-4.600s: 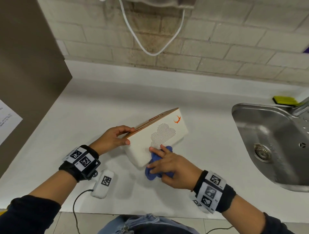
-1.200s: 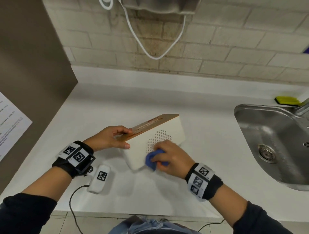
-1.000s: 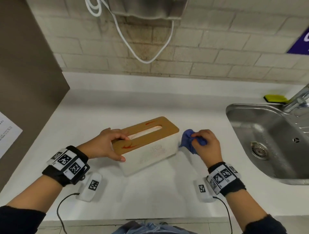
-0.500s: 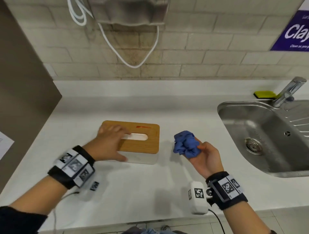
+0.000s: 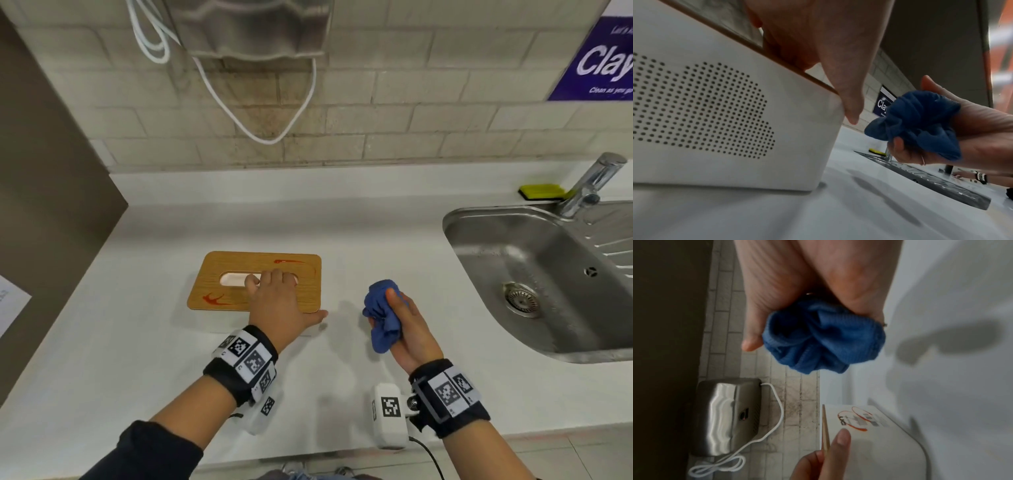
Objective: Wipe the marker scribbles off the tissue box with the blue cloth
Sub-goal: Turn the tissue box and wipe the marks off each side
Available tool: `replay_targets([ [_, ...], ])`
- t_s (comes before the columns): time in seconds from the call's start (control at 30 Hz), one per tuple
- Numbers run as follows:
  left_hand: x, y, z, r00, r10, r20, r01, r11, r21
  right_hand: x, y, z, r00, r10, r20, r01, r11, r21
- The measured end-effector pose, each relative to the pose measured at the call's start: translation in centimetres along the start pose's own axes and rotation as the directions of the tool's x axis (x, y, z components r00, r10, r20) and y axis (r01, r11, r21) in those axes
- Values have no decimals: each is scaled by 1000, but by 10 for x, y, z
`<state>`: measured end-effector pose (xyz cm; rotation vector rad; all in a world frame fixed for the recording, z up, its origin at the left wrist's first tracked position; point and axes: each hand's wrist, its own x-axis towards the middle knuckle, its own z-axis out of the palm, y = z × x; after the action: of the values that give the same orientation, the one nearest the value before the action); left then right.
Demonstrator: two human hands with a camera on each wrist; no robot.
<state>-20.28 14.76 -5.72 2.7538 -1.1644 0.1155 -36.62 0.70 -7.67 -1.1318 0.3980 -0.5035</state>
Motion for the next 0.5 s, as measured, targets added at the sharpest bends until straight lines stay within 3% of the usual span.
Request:
replay_targets([
  [0.13,-1,-2,-2,1000,13,14,-12,999,-46,3,1,-3,1000,-10,-27,10,1000,21],
  [0.27,-2,-23,-29,992,42,-120,-70,968,-240,10,-10,-2,999,42,-19,-39,987,159],
  [0.37,-4,-43,-61,979,65,-192,-122,946,-302,10,-23,24,985,68,-161,-45,989,141],
  [0.43,-5,-58,-73,974,77,-213,-152,920,-362,8,-29,49,953,-98,-285,96,995,-21],
  [0.5,-7,-74,-77,968,84,-236,-185,876,-445,8,-36,77,910,-331,-251,286,937,-200],
])
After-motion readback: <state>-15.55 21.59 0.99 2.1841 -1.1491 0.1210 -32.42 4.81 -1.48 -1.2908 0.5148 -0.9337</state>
